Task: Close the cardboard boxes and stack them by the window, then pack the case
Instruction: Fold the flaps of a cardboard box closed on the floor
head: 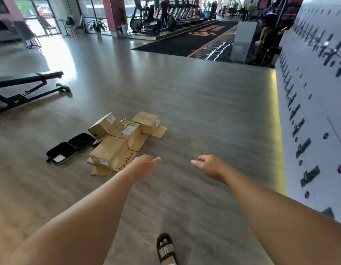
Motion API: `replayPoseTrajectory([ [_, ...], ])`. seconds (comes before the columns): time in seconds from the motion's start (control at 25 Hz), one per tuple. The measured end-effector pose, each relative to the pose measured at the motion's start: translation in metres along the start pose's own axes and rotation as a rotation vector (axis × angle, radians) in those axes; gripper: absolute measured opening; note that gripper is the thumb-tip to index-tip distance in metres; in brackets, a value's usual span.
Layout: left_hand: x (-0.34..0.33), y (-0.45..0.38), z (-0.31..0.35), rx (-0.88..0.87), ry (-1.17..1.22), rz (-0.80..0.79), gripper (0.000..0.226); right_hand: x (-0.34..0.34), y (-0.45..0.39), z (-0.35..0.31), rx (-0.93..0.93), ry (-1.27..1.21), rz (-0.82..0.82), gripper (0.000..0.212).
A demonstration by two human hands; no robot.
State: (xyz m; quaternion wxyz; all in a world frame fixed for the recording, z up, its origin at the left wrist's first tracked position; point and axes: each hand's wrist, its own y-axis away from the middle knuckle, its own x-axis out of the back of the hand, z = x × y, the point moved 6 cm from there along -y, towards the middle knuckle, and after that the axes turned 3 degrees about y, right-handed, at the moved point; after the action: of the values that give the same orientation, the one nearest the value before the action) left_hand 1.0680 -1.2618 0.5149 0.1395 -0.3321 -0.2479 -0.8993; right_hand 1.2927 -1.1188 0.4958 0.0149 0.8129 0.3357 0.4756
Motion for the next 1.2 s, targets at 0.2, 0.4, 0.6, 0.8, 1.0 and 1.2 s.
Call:
replayPoseTrajectory([
  [0.2,0.038,-0.165,0.034,0.015,0.029,0.007,0.05,0.052,-0.165,-0.014,0.005,-0.018,-0.033,0.075],
  [0.4,0.074,-0.297,0.078,0.02,0.042,-0.005,0.048,0.107,-0.297,-0.019,-0.006,-0.009,-0.024,0.067],
  [0.6,0.092,-0.431,0.107,0.044,0.021,0.005,0.049,0.152,-0.437,-0.013,-0.005,-0.01,-0.073,0.051],
  [0.8,0.122,-0.576,0.15,0.1,0.006,0.049,0.05,0.217,-0.602,-0.023,0.061,-0.041,-0.093,0.065],
  [1.0,0.168,-0.684,0.181,0.163,0.069,0.117,0.048,0.268,-0.74,-0.053,0.091,-0.076,-0.141,0.073],
  [1.2,0.218,-0.797,0.168,0.253,0.116,0.147,0.048,0.282,-0.879,-0.107,0.159,-0.027,-0.241,0.068],
])
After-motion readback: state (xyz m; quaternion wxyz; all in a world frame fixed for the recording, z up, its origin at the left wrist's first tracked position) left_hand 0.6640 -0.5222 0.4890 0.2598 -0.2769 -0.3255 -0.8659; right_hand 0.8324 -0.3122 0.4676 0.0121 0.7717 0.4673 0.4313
